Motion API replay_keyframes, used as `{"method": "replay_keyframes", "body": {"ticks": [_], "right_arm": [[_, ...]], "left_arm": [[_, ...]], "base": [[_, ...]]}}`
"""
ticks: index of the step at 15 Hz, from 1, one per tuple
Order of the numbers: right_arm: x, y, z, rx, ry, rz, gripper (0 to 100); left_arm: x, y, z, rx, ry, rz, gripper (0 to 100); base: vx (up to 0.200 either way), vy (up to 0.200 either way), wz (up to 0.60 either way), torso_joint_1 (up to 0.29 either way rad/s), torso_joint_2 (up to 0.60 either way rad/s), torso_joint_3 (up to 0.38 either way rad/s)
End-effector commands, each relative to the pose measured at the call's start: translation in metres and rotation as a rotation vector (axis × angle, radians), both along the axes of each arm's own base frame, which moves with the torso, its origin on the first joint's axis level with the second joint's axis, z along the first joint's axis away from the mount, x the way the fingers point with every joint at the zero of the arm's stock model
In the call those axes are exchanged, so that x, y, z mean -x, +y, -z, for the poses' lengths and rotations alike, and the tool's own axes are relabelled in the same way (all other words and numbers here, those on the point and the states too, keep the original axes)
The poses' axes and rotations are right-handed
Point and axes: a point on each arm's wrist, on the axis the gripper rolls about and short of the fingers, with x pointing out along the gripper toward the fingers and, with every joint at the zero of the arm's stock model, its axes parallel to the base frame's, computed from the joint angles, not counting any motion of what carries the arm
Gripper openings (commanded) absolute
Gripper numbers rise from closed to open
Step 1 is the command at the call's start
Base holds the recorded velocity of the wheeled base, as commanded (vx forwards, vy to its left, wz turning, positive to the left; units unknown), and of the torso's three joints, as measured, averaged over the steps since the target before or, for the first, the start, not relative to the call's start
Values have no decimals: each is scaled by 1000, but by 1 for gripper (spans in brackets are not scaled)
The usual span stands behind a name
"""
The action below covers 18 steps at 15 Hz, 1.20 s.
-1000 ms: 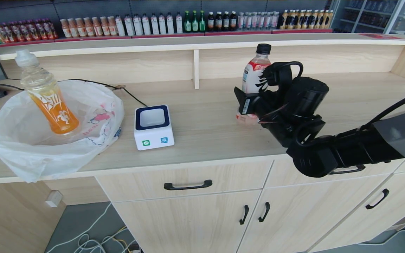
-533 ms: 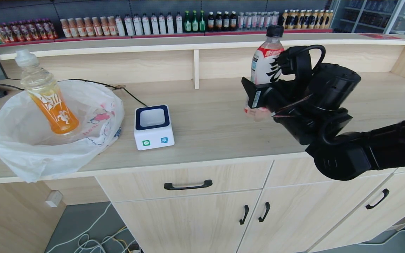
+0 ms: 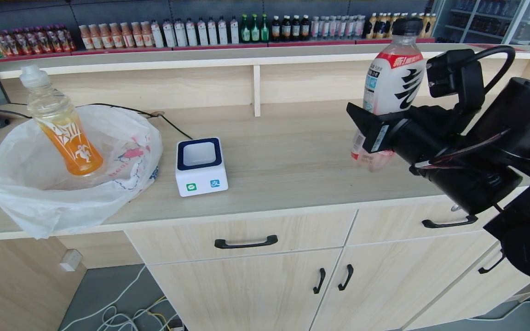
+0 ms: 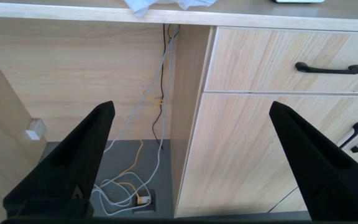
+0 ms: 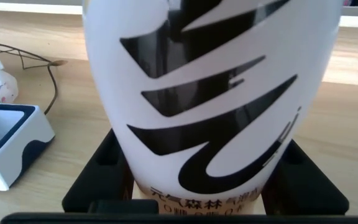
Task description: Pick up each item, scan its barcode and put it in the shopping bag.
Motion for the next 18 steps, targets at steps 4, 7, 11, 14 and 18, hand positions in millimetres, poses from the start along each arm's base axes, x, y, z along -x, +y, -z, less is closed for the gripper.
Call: {"method": "replay_keyframes", "body": {"ticks": [4, 7, 11, 14, 18], "right_arm": [[20, -7, -6, -45, -8, -103, 0], [31, -2, -12, -132, 6, -206, 0], [50, -6, -22, -156, -14, -385, 0], [67, -11, -20, -189, 17, -495, 0], [93, 8, -7, -339, 90, -711, 0]], "left_arm": [[0, 0, 0, 0, -2, 0, 100], [0, 0, 0, 0, -2, 0, 100], [0, 0, 0, 0, -2, 0, 100], [0, 0, 0, 0, -2, 0, 100], [0, 0, 0, 0, -2, 0, 100]], "base": [[0, 0, 0, 0, 0, 0], [0, 0, 0, 0, 0, 0], [0, 0, 0, 0, 0, 0], [0, 0, 0, 0, 0, 0], [0, 0, 0, 0, 0, 0]]}}
